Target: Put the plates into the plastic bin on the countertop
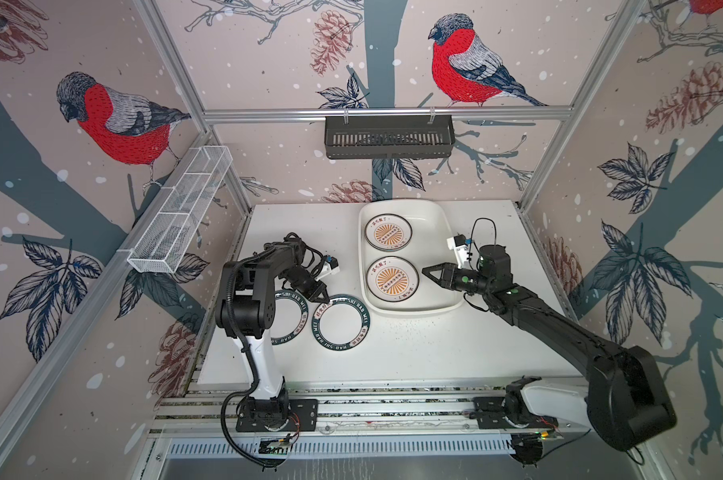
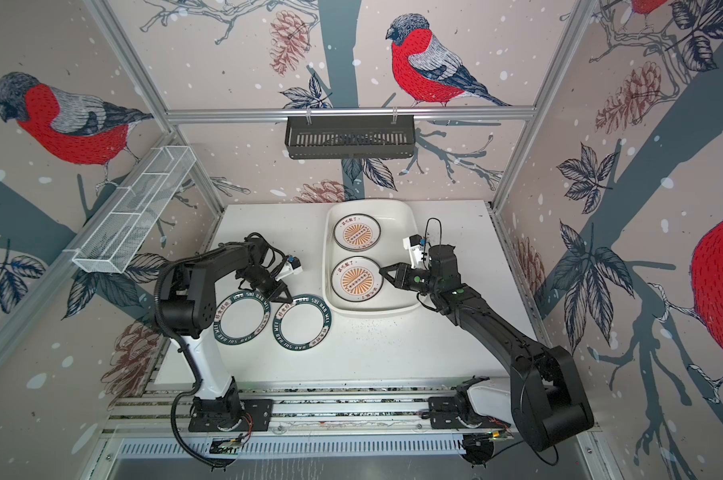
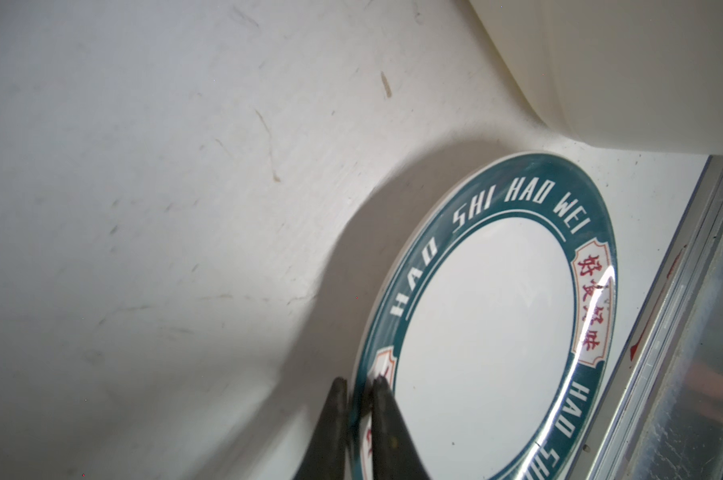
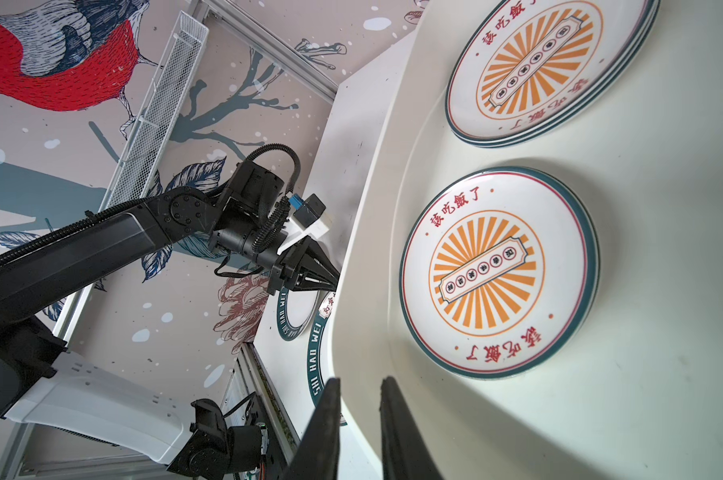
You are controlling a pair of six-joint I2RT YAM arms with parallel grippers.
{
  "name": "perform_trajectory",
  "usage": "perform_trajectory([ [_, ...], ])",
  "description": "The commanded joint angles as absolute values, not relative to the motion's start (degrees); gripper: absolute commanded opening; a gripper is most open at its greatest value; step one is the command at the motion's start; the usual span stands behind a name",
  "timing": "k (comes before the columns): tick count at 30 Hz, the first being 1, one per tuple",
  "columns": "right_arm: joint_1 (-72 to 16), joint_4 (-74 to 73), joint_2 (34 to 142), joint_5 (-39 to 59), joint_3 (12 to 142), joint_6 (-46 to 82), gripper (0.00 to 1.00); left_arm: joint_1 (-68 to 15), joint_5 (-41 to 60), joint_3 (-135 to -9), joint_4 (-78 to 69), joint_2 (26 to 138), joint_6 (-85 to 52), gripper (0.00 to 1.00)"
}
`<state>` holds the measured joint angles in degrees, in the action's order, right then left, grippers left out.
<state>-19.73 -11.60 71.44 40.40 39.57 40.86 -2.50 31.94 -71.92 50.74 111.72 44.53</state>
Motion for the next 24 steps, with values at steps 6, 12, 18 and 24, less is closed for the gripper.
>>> perform_trajectory([
  [6, -22.6, -7.6, 69.1, 41.1, 39.7, 41.0, 0.23, -2.5, 31.6, -72.7, 54.4, 112.0, 46.3, 0.25],
  [12, -34.2, -9.8, 60.9, 31.9, 31.6, 50.4, 0.27, -2.5, 31.1, -72.4, 55.1, 111.6, 47.2, 0.26],
  [18, -49.9, -15.8, 53.5, 14.0, 21.9, 62.4, 0.33, -2.5, 32.5, -72.2, 55.8, 111.6, 48.4, 0.24],
  [24, -62.6, -23.7, 55.8, -1.0, 17.8, 70.2, 0.37, -2.5, 35.2, -71.7, 57.8, 112.0, 51.1, 0.22],
])
